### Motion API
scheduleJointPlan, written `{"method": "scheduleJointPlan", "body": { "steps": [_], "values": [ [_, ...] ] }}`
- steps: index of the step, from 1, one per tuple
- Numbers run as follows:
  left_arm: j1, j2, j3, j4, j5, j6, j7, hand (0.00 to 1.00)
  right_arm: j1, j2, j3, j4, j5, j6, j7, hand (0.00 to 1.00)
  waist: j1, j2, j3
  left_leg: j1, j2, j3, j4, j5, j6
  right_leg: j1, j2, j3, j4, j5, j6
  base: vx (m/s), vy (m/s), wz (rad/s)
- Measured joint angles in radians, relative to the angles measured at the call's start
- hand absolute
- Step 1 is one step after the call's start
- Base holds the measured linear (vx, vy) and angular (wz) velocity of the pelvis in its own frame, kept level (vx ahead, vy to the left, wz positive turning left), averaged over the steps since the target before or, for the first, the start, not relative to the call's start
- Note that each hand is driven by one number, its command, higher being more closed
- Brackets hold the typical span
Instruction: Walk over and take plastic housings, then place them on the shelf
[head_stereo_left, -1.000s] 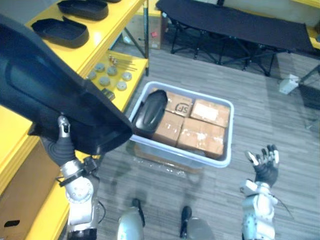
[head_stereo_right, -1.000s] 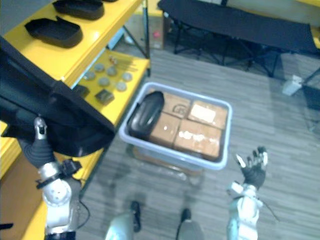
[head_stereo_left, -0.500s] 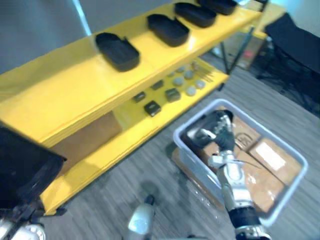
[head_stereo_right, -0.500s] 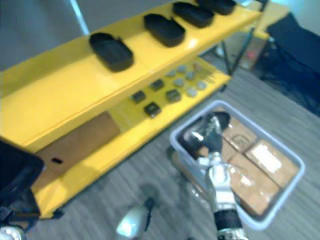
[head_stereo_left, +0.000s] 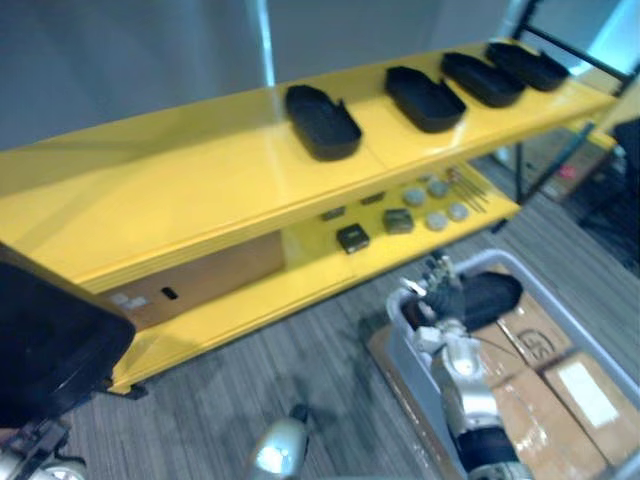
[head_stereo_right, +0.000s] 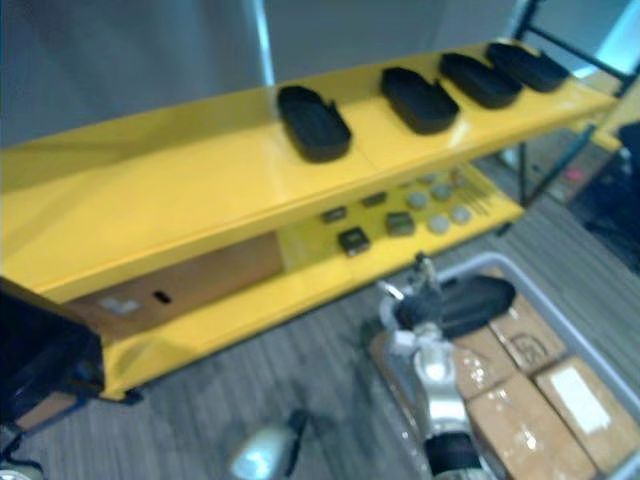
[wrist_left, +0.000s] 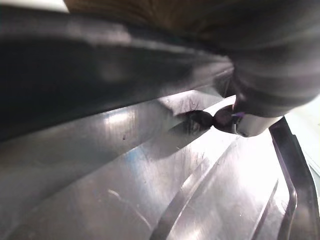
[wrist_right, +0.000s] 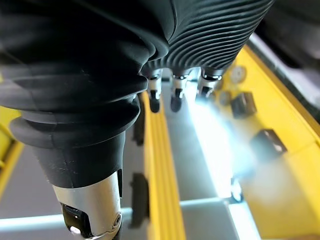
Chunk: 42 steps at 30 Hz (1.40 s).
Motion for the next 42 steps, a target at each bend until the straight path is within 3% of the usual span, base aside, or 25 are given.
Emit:
{"method": "scheduleJointPlan", "body": {
  "steps": [2,4,6,8,14,19,26,29,30,31,32,33,34,35,36,38,40,41,42],
  "values": [
    [-0.012,0.001,-0.014,0.0,0.001,0.001,0.006,1.0,-0.004,-0.002,-0.013,-0.006,-0.01,0.0,0.002,0.0,-0.005,0.003,0.002,0.016,-0.006,-0.027,-0.027,0.019,0.001,-0.022,0.006,0.084,0.041,-0.028,-0.018,0.04,0.011,0.38],
    [-0.053,0.013,-0.059,0.0,0.001,0.0,0.003,1.0,0.03,-0.008,-0.045,-0.029,-0.01,-0.006,0.019,0.0,-0.035,0.007,0.003,0.029,-0.021,-0.086,-0.085,0.059,-0.002,-0.062,0.04,0.184,0.065,-0.083,-0.036,-0.04,-0.059,0.7],
    [-0.082,0.036,-0.087,0.002,0.001,0.0,0.0,1.0,0.071,-0.019,-0.055,-0.057,-0.008,-0.019,0.025,0.0,-0.058,0.006,0.003,0.026,-0.031,-0.121,-0.123,0.088,-0.008,-0.087,0.06,0.212,0.053,-0.109,-0.06,-0.08,-0.098,0.65],
    [-0.091,0.057,-0.087,0.0,0.001,0.0,-0.002,1.0,0.081,-0.032,-0.065,-0.057,-0.012,-0.033,0.041,0.0,-0.061,0.007,0.003,0.007,-0.027,-0.106,-0.14,0.099,-0.017,-0.077,0.078,0.221,0.01,-0.117,-0.039,-0.1,-0.125,0.2],
    [-0.096,0.083,-0.09,0.006,-0.057,-0.001,-0.021,1.0,-0.003,-0.07,-0.076,-0.062,-0.068,-0.073,0.009,0.0,-0.06,0.031,0.023,-0.023,0.046,-0.035,-0.149,0.124,-0.034,-0.095,0.137,0.258,-0.05,-0.119,-0.037,-0.1,-0.091,-0.16],
    [-0.137,0.084,-0.125,0.009,-0.085,-0.011,-0.029,1.0,-0.134,-0.106,-0.082,-0.104,-0.096,-0.075,-0.01,0.0,-0.065,0.044,0.047,-0.026,0.071,0.009,-0.221,0.183,-0.036,-0.153,0.139,0.301,-0.057,-0.127,-0.031,-0.08,-0.015,-0.21],
    [-0.164,0.084,-0.13,0.008,-0.086,-0.01,-0.007,1.0,-0.127,-0.105,-0.098,-0.131,-0.096,-0.075,0.018,0.0,-0.091,0.05,0.062,-0.024,0.042,0.038,-0.219,0.198,-0.035,-0.151,0.105,0.3,-0.059,-0.157,-0.008,-0.04,0.032,-0.05],
    [-0.151,0.084,-0.113,-0.017,-0.027,-0.008,-0.026,1.0,-0.082,-0.093,-0.121,-0.135,-0.061,-0.101,0.021,0.0,-0.088,0.019,0.083,-0.03,-0.006,0.036,-0.131,0.146,-0.008,-0.113,0.055,0.263,-0.027,-0.206,-0.012,0.03,0.061,0.34],
    [-0.134,0.084,-0.113,-0.038,-0.019,-0.01,-0.05,1.0,-0.049,-0.089,-0.128,-0.136,-0.043,-0.12,0.02,0.0,-0.089,0.002,0.093,-0.052,-0.025,0.062,-0.017,0.073,0.029,-0.087,0.033,0.24,0.014,-0.212,-0.012,0.11,0.069,0.46],
    [-0.119,0.084,-0.117,-0.041,-0.016,-0.015,-0.059,1.0,-0.022,-0.092,-0.131,-0.138,-0.043,-0.129,0.018,0.0,-0.089,0.024,0.098,-0.076,-0.019,0.054,0.087,0.008,0.009,-0.122,0.019,0.244,0.183,-0.212,-0.036,0.13,0.089,0.45],
    [-0.112,0.09,-0.117,-0.041,-0.016,-0.014,-0.063,1.0,-0.009,-0.087,-0.131,-0.138,-0.044,-0.13,0.017,0.0,-0.089,0.027,0.099,-0.076,-0.021,0.05,0.119,-0.013,0.016,-0.156,0.003,0.268,0.282,-0.2,-0.069,0.18,0.157,0.41],
    [-0.101,0.114,-0.117,-0.04,-0.018,-0.014,-0.073,1.0,0.013,-0.072,-0.132,-0.138,-0.047,-0.135,0.015,0.0,-0.091,0.027,0.1,-0.059,-0.03,0.029,0.141,-0.039,0.025,-0.218,-0.012,0.333,0.44,-0.131,-0.146,0.17,0.152,0.51],
    [-0.105,0.149,-0.117,-0.04,-0.017,-0.011,-0.082,1.0,0.022,-0.058,-0.141,-0.138,-0.056,-0.143,0.01,0.0,-0.098,0.026,0.101,-0.032,-0.03,-0.002,0.132,-0.049,0.037,-0.271,-0.017,0.389,0.553,-0.025,-0.14,0.22,0.131,0.46],
    [-0.106,0.156,-0.117,-0.04,-0.018,-0.011,-0.082,1.0,0.022,-0.055,-0.142,-0.138,-0.056,-0.145,0.009,0.0,-0.099,0.03,0.104,-0.027,-0.03,-0.005,0.128,-0.051,0.039,-0.28,-0.017,0.397,0.569,-0.033,-0.134,0.18,0.044,0.49],
    [-0.116,0.184,-0.116,-0.039,-0.018,-0.008,-0.081,1.0,0.015,-0.052,-0.143,-0.139,-0.058,-0.16,0.005,0.0,-0.102,0.031,0.103,-0.002,-0.032,-0.029,0.109,-0.054,0.045,-0.314,-0.011,0.43,0.588,-0.111,-0.091,0.23,0.069,0.36],
    [-0.161,0.208,-0.113,-0.028,-0.024,0.002,-0.079,1.0,0.002,-0.056,-0.153,-0.164,-0.07,-0.165,-0.001,0.0,-0.105,0.035,0.103,0.031,-0.033,-0.055,0.082,-0.055,0.047,-0.361,0.034,0.49,0.435,-0.188,-0.053,0.2,0.077,0.4],
    [-0.202,0.211,-0.117,-0.014,-0.032,0.022,-0.074,1.0,0.003,-0.065,-0.17,-0.196,-0.076,-0.165,-0.003,0.0,-0.115,0.043,0.101,0.033,-0.036,-0.086,0.081,-0.059,0.049,-0.403,0.071,0.569,0.329,-0.187,-0.051,0.15,0.015,0.55],
    [-0.238,0.214,-0.148,-0.003,-0.039,0.037,-0.068,1.0,0.02,-0.082,-0.189,-0.247,-0.077,-0.165,-0.016,0.0,-0.133,0.046,0.099,0.037,-0.043,-0.135,0.083,-0.066,0.039,-0.437,0.108,0.679,0.238,-0.17,-0.027,0.15,-0.04,0.83],
    [-0.246,0.218,-0.165,-0.002,-0.043,0.037,-0.068,1.0,0.027,-0.086,-0.194,-0.264,-0.077,-0.165,-0.026,0.0,-0.142,0.047,0.1,0.043,-0.046,-0.152,0.085,-0.069,0.031,-0.437,0.113,0.707,0.217,-0.163,-0.016,0.19,-0.064,0.97]
  ]
}}
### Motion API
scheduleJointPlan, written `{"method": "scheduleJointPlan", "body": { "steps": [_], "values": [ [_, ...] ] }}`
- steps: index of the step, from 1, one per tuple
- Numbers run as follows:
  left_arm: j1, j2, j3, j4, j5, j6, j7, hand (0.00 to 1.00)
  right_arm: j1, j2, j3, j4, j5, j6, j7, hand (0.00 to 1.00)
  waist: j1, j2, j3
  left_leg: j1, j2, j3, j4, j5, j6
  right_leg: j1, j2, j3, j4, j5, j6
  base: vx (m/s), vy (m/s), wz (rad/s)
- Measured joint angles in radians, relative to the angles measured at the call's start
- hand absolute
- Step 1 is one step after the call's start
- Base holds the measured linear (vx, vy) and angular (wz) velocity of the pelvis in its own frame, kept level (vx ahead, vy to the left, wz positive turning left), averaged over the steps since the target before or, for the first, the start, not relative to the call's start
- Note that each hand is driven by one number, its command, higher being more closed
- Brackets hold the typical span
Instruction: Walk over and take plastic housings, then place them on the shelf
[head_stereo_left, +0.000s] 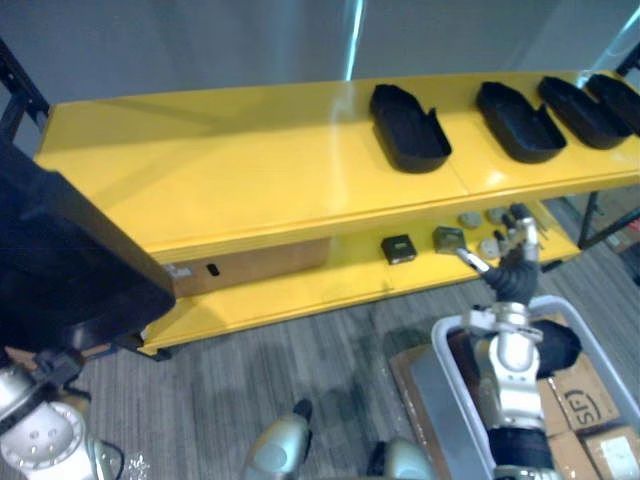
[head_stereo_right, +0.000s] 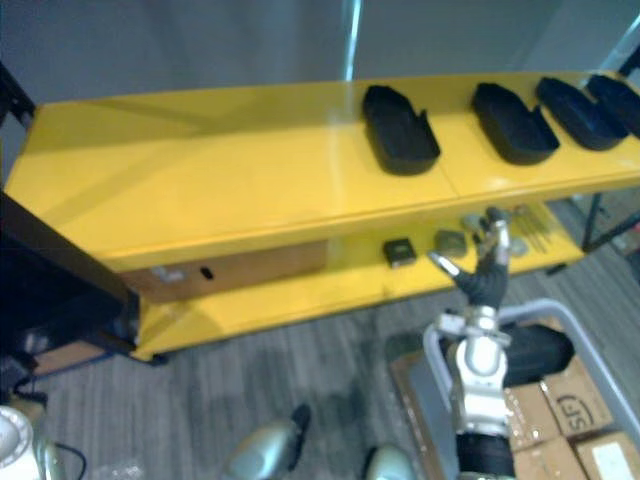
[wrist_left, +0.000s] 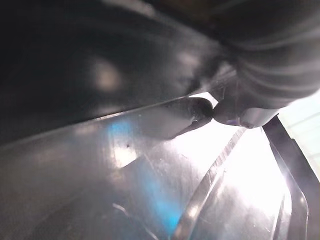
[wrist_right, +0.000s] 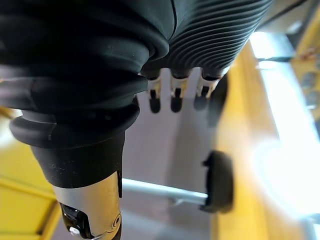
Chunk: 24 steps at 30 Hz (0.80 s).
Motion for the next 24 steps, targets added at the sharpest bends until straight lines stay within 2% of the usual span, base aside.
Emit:
{"method": "scheduleJointPlan", "body": {
  "steps": [2,3,5,6,7,9,10,11,14,17,19,22,24],
  "values": [
    [-0.004,0.003,-0.048,-0.003,-0.024,0.001,-0.004,1.0,0.027,-0.001,-0.021,-0.062,0.0,0.0,-0.015,0.0,-0.003,-0.01,-0.006,0.027,-0.014,-0.034,-0.004,-0.016,-0.011,0.006,-0.012,0.027,-0.026,0.019,0.026,0.15,-0.108,0.64],
    [0.012,0.001,-0.071,-0.021,-0.036,0.002,-0.004,1.0,0.035,-0.001,-0.033,-0.125,0.001,-0.001,-0.02,0.0,-0.001,-0.028,-0.018,0.038,-0.015,-0.025,-0.008,-0.039,-0.013,0.021,-0.033,0.015,-0.062,0.035,0.037,0.21,-0.223,0.57],
    [0.039,0.001,-0.073,-0.055,-0.034,0.002,-0.014,1.0,0.032,-0.003,-0.033,-0.2,0.002,-0.017,-0.024,0.0,0.001,-0.069,-0.042,0.031,0.018,0.096,0.003,-0.072,-0.032,0.08,-0.064,-0.038,-0.181,0.08,0.025,0.26,-0.392,0.5],
    [0.053,-0.022,-0.081,-0.062,-0.033,-0.004,-0.021,1.0,0.018,-0.015,-0.031,-0.212,0.003,-0.032,-0.023,0.0,0.002,-0.087,-0.062,0.012,0.03,0.116,0.049,-0.097,-0.047,0.107,-0.068,-0.043,-0.223,0.135,0.085,0.29,-0.431,0.47],
    [0.074,-0.052,-0.108,-0.062,-0.035,-0.002,-0.029,1.0,0.008,-0.03,-0.033,-0.211,0.003,-0.032,-0.026,0.0,0.002,-0.049,-0.085,-0.011,0.069,0.115,0.08,-0.117,-0.068,0.125,-0.035,-0.088,-0.231,0.129,0.063,0.25,-0.31,0.46],
    [0.077,-0.062,-0.118,-0.059,-0.028,-0.002,-0.051,1.0,-0.006,-0.05,-0.037,-0.19,-0.004,-0.033,-0.044,0.0,-0.008,-0.02,-0.09,-0.021,0.102,0.135,0.069,-0.106,-0.087,0.128,-0.017,-0.113,-0.239,0.127,0.058,0.19,-0.201,0.49],
    [0.068,-0.06,-0.123,-0.058,-0.024,-0.002,-0.06,1.0,-0.015,-0.059,-0.047,-0.161,-0.021,-0.032,-0.05,0.0,-0.023,-0.001,-0.096,-0.033,0.117,0.165,0.055,-0.093,-0.095,0.132,-0.012,-0.134,-0.245,0.127,0.058,0.16,-0.16,0.5],
    [0.057,-0.059,-0.129,-0.057,-0.024,-0.002,-0.063,1.0,-0.016,-0.061,-0.055,-0.153,-0.025,-0.032,-0.059,0.0,-0.027,0.005,-0.094,-0.024,0.121,0.18,0.045,-0.085,-0.095,0.139,-0.011,-0.143,-0.247,0.127,0.058,0.16,-0.113,0.47],
    [0.034,-0.046,-0.162,-0.053,-0.019,-0.002,-0.062,1.0,-0.017,-0.064,-0.082,-0.141,-0.071,-0.047,-0.107,0.0,-0.03,0.009,-0.092,0.052,0.125,0.187,-0.016,-0.076,-0.095,0.19,-0.011,-0.142,-0.248,0.127,0.058,0.15,-0.035,0.13],
    [0.009,0.012,-0.187,-0.013,-0.018,0.001,-0.059,1.0,-0.018,-0.076,-0.12,-0.165,-0.109,-0.094,-0.164,0.0,-0.041,0.006,-0.092,0.076,0.129,0.218,-0.036,-0.075,-0.095,0.205,-0.012,-0.138,-0.25,0.137,0.043,0.09,0.029,-0.01],
    [-0.007,0.034,-0.195,0.017,-0.014,0.032,-0.06,1.0,-0.015,-0.075,-0.13,-0.184,-0.139,-0.103,-0.196,0.0,-0.057,0.002,-0.09,0.096,0.128,0.245,-0.055,-0.073,-0.092,0.206,-0.019,-0.126,-0.251,0.142,0.041,0.03,0.049,-0.22],
    [-0.033,0.081,-0.195,0.055,-0.015,0.09,-0.066,1.0,0.015,-0.075,-0.156,-0.214,-0.14,-0.103,-0.195,0.0,-0.072,-0.003,-0.09,0.138,0.126,0.294,-0.086,-0.071,-0.088,0.211,-0.025,-0.084,-0.251,0.143,0.042,0.03,0.054,-0.4],
    [-0.088,0.158,-0.196,0.129,-0.017,0.15,-0.08,1.0,0.053,-0.076,-0.184,-0.223,-0.138,-0.102,-0.197,0.0,-0.092,-0.004,-0.091,0.174,0.128,0.329,-0.118,-0.068,-0.083,0.211,-0.024,-0.056,-0.251,0.144,0.042,0.01,0.027,-0.42]
  ]
}}
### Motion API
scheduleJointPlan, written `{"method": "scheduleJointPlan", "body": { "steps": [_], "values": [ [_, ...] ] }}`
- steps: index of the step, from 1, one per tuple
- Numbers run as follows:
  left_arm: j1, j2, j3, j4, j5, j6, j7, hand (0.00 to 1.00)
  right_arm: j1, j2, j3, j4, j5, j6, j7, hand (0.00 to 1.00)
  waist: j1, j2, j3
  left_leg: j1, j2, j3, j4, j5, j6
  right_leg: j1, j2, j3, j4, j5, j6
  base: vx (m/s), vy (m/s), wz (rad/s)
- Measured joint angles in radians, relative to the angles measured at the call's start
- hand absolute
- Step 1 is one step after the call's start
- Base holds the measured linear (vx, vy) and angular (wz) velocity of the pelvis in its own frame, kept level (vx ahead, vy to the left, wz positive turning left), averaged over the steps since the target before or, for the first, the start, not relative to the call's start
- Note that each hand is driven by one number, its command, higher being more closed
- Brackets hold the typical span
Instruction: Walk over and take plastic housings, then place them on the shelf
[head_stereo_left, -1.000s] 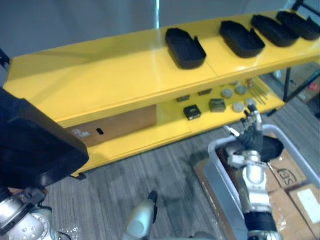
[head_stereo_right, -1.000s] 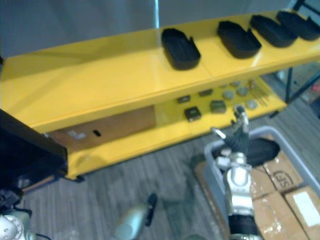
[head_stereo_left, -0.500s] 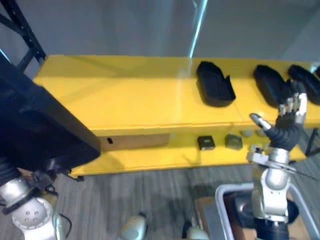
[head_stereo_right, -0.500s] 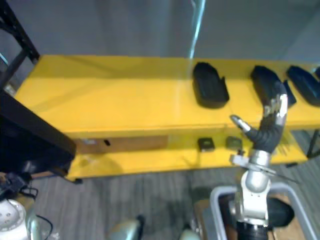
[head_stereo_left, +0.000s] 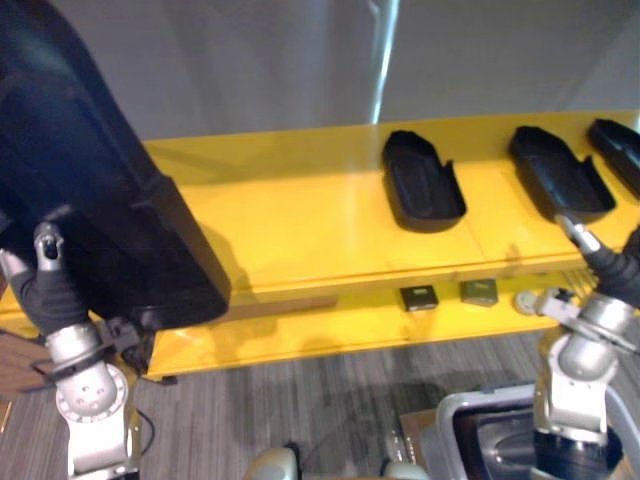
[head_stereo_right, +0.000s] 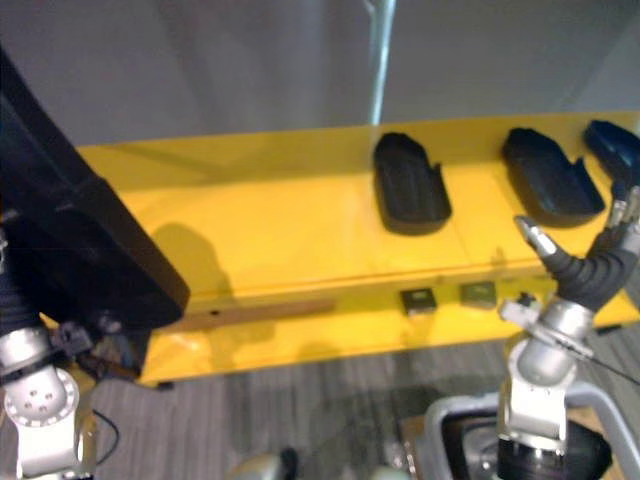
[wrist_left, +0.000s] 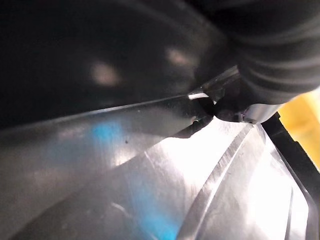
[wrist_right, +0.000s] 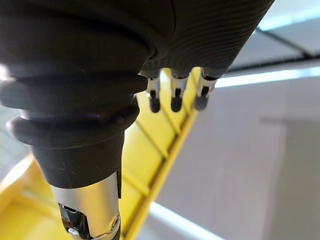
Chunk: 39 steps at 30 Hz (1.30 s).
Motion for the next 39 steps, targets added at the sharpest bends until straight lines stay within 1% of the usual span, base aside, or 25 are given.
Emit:
{"method": "scheduleJointPlan", "body": {
  "steps": [1,3,4,5,6,7,9,10,11,13,14,16,17,18,19,20,22,24,27,28,30,34,36,38,39],
  "values": [
    [-0.019,0.018,-0.002,0.025,-0.002,0.015,-0.003,1.0,0.008,0.0,-0.008,0.0,0.0,0.0,-0.003,0.0,-0.007,0.0,0.0,0.005,0.0,0.009,-0.004,0.0,0.0,0.0,0.0,0.006,-0.001,0.0,0.0,-0.01,0.011,-0.38],
    [-0.112,0.088,-0.012,0.159,-0.011,0.084,-0.018,1.0,0.037,0.0,-0.034,0.0,-0.001,-0.001,-0.058,0.0,-0.044,0.002,0.001,0.026,-0.001,0.038,-0.031,0.009,0.0,-0.008,0.0,0.033,-0.001,0.0,0.0,-0.03,0.0,-0.36],
    [-0.136,0.107,-0.02,0.196,-0.014,0.101,-0.02,1.0,0.043,-0.001,-0.043,0.0,-0.002,-0.002,-0.072,0.0,-0.05,0.002,0.001,0.027,0.0,0.049,-0.035,0.009,0.001,-0.015,0.0,0.039,-0.001,0.0,0.0,-0.05,0.0,-0.44],
    [-0.183,0.14,-0.037,0.276,-0.021,0.131,-0.022,1.0,0.054,-0.001,-0.06,0.002,0.001,-0.002,-0.093,0.0,-0.06,0.002,0.001,0.027,-0.001,0.07,-0.043,0.015,0.0,-0.031,0.001,0.06,-0.001,0.0,0.0,-0.06,-0.007,-0.42],
    [-0.218,0.16,-0.043,0.337,-0.038,0.155,-0.026,1.0,0.06,-0.001,-0.072,0.006,0.005,-0.002,-0.096,0.0,-0.075,0.004,0.002,0.027,-0.004,0.077,-0.053,0.022,0.003,-0.041,0.0,0.074,-0.001,0.0,0.0,-0.08,-0.011,-0.43],
    [-0.268,0.184,-0.053,0.424,-0.061,0.184,-0.031,1.0,0.074,0.0,-0.085,0.017,0.019,-0.003,-0.09,0.0,-0.1,0.006,0.003,0.025,-0.006,0.087,-0.06,0.027,0.003,-0.052,-0.001,0.085,-0.001,0.0,0.0,-0.07,-0.011,-0.28],
    [-0.336,0.215,-0.078,0.539,-0.097,0.218,-0.034,1.0,0.106,-0.001,-0.087,0.066,0.041,-0.001,-0.078,0.0,-0.112,0.007,0.004,0.027,-0.005,0.116,-0.071,0.034,-0.002,-0.072,0.003,0.111,-0.001,-0.001,-0.001,-0.07,-0.017,-0.39],
    [-0.369,0.218,-0.08,0.585,-0.111,0.246,-0.038,1.0,0.127,-0.001,-0.087,0.106,0.042,0.0,-0.063,0.0,-0.13,0.011,0.006,0.022,-0.006,0.129,-0.076,0.039,-0.002,-0.082,0.003,0.117,-0.003,-0.002,-0.002,-0.06,-0.028,-0.38],
    [-0.385,0.218,-0.087,0.608,-0.126,0.259,-0.041,1.0,0.14,-0.001,-0.087,0.125,0.041,0.0,-0.06,0.0,-0.136,0.014,0.008,0.024,-0.006,0.131,-0.083,0.044,-0.001,-0.086,0.004,0.122,-0.003,-0.002,-0.002,-0.06,-0.033,-0.2],
    [-0.443,0.224,-0.129,0.706,-0.141,0.32,-0.049,1.0,0.186,-0.001,-0.086,0.19,0.028,0.0,-0.052,0.0,-0.159,0.033,0.02,0.032,-0.005,0.152,-0.091,0.048,-0.003,-0.089,0.007,0.139,-0.002,-0.004,-0.003,-0.06,-0.024,-0.2],
    [-0.454,0.236,-0.147,0.729,-0.148,0.336,-0.05,1.0,0.193,-0.001,-0.087,0.205,0.013,-0.001,-0.054,0.0,-0.16,0.036,0.026,0.038,-0.004,0.16,-0.093,0.048,-0.003,-0.09,0.008,0.145,-0.002,-0.005,-0.003,-0.07,-0.022,-0.32],
    [-0.498,0.292,-0.195,0.805,-0.178,0.41,-0.059,1.0,0.209,-0.003,-0.087,0.238,-0.041,-0.025,-0.069,0.0,-0.184,0.04,0.042,0.035,-0.005,0.181,-0.106,0.049,-0.006,-0.104,0.01,0.164,0.006,-0.018,0.001,-0.1,-0.035,-0.26],
    [-0.513,0.299,-0.197,0.82,-0.178,0.43,-0.065,1.0,0.213,-0.003,-0.088,0.239,-0.045,-0.028,-0.068,0.0,-0.194,0.041,0.046,0.035,-0.004,0.181,-0.106,0.05,-0.008,-0.105,0.011,0.164,0.008,-0.018,0.001,-0.09,-0.039,-0.06],
    [-0.541,0.308,-0.197,0.849,-0.191,0.471,-0.08,1.0,0.222,-0.009,-0.088,0.241,-0.047,-0.042,-0.067,0.0,-0.206,0.043,0.053,0.036,-0.002,0.182,-0.107,0.05,-0.008,-0.105,0.012,0.164,0.011,-0.018,0.001,-0.04,-0.02,-0.01],
    [-0.558,0.321,-0.204,0.869,-0.216,0.501,-0.09,1.0,0.223,-0.015,-0.087,0.24,-0.051,-0.049,-0.065,0.0,-0.213,0.043,0.058,0.036,-0.002,0.185,-0.107,0.049,-0.008,-0.108,0.014,0.167,0.015,-0.019,0.0,-0.07,-0.024,-0.1],
    [-0.586,0.346,-0.222,0.895,-0.247,0.543,-0.099,1.0,0.225,-0.025,-0.087,0.24,-0.07,-0.056,-0.064,0.0,-0.216,0.042,0.065,0.031,-0.002,0.195,-0.108,0.049,-0.009,-0.122,0.016,0.179,0.027,-0.021,0.0,-0.04,-0.007,-0.14],
    [-0.602,0.355,-0.224,0.918,-0.254,0.572,-0.107,1.0,0.225,-0.032,-0.084,0.24,-0.09,-0.067,-0.062,0.0,-0.214,0.042,0.068,0.02,-0.003,0.21,-0.107,0.05,-0.008,-0.145,0.017,0.193,0.039,-0.022,0.002,-0.03,-0.003,-0.14],
    [-0.612,0.356,-0.231,0.943,-0.264,0.604,-0.116,1.0,0.227,-0.033,-0.082,0.239,-0.116,-0.071,-0.062,0.0,-0.22,0.045,0.083,0.019,-0.004,0.211,-0.105,0.052,-0.006,-0.147,0.016,0.194,0.04,-0.022,0.002,0.0,-0.001,-0.04],
    [-0.627,0.355,-0.238,0.988,-0.276,0.663,-0.115,1.0,0.227,-0.053,-0.051,0.237,-0.114,-0.072,-0.062,0.0,-0.228,0.048,0.091,0.019,-0.004,0.212,-0.101,0.055,-0.006,-0.149,0.016,0.193,0.043,-0.026,0.0,0.03,-0.006,0.01],
    [-0.631,0.356,-0.239,0.999,-0.273,0.674,-0.113,1.0,0.227,-0.058,-0.043,0.236,-0.114,-0.072,-0.062,0.0,-0.229,0.049,0.091,0.019,-0.004,0.212,-0.101,0.055,-0.006,-0.152,0.016,0.193,0.046,-0.026,-0.001,0.05,-0.011,0.02],
    [-0.648,0.356,-0.242,1.014,-0.23,0.71,-0.089,1.0,0.221,-0.063,-0.025,0.23,-0.114,-0.072,-0.063,0.0,-0.235,0.053,0.102,0.02,-0.003,0.212,-0.096,0.055,-0.006,-0.159,0.017,0.193,0.06,-0.027,-0.002,0.04,-0.01,0.03],
    [-0.681,0.357,-0.244,1.043,-0.146,0.782,-0.09,1.0,0.22,-0.077,0.001,0.205,-0.112,-0.072,-0.063,0.0,-0.238,0.062,0.12,0.02,-0.003,0.214,-0.085,0.054,-0.007,-0.159,0.015,0.193,0.072,-0.027,-0.003,0.0,0.0,0.0],
    [-0.696,0.363,-0.244,1.056,-0.116,0.794,-0.096,1.0,0.219,-0.08,0.006,0.202,-0.108,-0.072,-0.063,0.0,-0.238,0.06,0.13,0.019,-0.003,0.214,-0.084,0.054,-0.007,-0.161,0.015,0.192,0.074,-0.028,-0.003,-0.02,-0.003,0.0],
    [-0.707,0.374,-0.244,1.084,-0.109,0.805,-0.1,1.0,0.221,-0.081,0.018,0.202,-0.1,-0.072,-0.063,0.0,-0.239,0.06,0.134,0.018,-0.003,0.215,-0.083,0.054,-0.007,-0.162,0.015,0.193,0.074,-0.028,-0.004,-0.05,-0.01,-0.02],
    [-0.707,0.376,-0.244,1.091,-0.08,0.811,-0.105,1.0,0.224,-0.081,0.022,0.202,-0.088,-0.072,-0.063,0.0,-0.239,0.062,0.136,0.018,-0.003,0.215,-0.082,0.054,-0.007,-0.162,0.015,0.193,0.074,-0.029,-0.004,-0.04,-0.008,-0.02]
  ]
}}
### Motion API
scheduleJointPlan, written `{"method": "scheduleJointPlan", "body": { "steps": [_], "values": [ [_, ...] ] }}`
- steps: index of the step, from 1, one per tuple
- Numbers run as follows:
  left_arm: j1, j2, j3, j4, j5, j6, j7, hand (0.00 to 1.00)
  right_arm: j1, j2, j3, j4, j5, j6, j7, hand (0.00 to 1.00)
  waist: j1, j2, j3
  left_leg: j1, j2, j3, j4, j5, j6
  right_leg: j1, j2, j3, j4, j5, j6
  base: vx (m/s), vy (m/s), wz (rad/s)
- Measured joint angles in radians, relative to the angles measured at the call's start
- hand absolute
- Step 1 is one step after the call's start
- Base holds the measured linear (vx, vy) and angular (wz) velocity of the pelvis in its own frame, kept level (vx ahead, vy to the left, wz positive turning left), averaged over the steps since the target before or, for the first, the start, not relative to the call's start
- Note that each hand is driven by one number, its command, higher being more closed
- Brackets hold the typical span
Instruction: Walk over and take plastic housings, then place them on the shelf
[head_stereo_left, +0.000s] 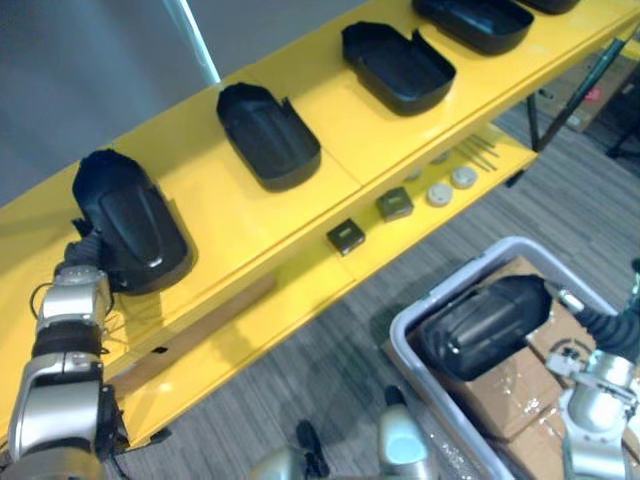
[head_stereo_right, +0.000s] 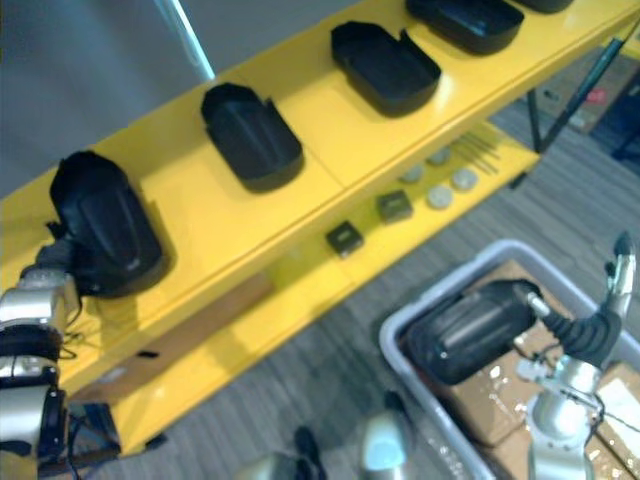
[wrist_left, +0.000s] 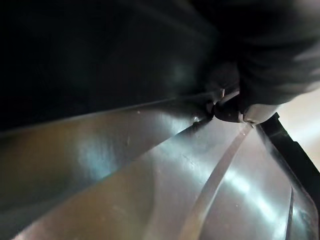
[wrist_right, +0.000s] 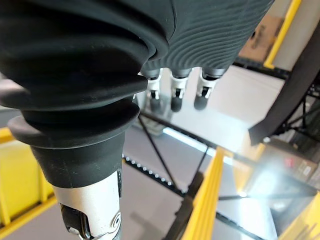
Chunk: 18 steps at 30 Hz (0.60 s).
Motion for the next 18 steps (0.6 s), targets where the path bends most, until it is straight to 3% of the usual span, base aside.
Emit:
{"method": "scheduleJointPlan", "body": {
  "steps": [5,6,13,17,18],
  "values": [
    [-0.009,0.04,0.0,0.021,0.043,0.011,-0.035,1.0,-0.001,-0.001,0.002,0.0,0.015,0.0,0.0,0.0,-0.01,0.001,0.017,-0.033,0.005,-0.001,0.033,-0.006,-0.001,-0.017,0.0,-0.001,0.002,-0.004,0.003,-0.07,-0.019,0.02],
    [-0.009,0.042,0.0,0.022,0.043,0.013,-0.035,0.0,0.001,-0.003,0.004,0.0,0.015,0.0,0.001,0.0,-0.011,0.002,0.019,-0.031,0.006,-0.001,0.035,-0.006,-0.001,-0.017,0.001,-0.001,0.005,-0.004,0.003,-0.04,-0.019,0.01],
    [-0.049,0.069,0.0,0.042,0.074,0.019,-0.015,0.0,0.005,-0.031,0.043,0.0,0.021,0.0,0.001,0.0,-0.023,0.003,0.02,-0.037,0.015,0.001,0.053,-0.012,-0.002,-0.015,0.008,0.0,0.007,-0.003,0.003,-0.01,-0.005,-0.01],
    [-0.07,0.078,0.0,0.043,0.067,0.014,0.054,0.0,0.01,-0.033,0.042,0.0,0.022,0.001,0.0,0.0,-0.025,0.003,0.02,-0.048,0.023,0.003,0.065,-0.017,-0.005,-0.019,0.014,0.001,0.006,-0.002,0.002,0.0,-0.003,-0.01],
    [-0.075,0.078,0.001,0.043,0.058,0.004,0.098,0.0,0.008,-0.034,0.042,0.0,0.022,0.0,-0.001,0.0,-0.024,0.003,0.02,-0.051,0.026,0.006,0.067,-0.018,-0.004,-0.023,0.017,0.003,0.006,0.0,0.001,0.0,-0.015,-0.03]
  ]
}}
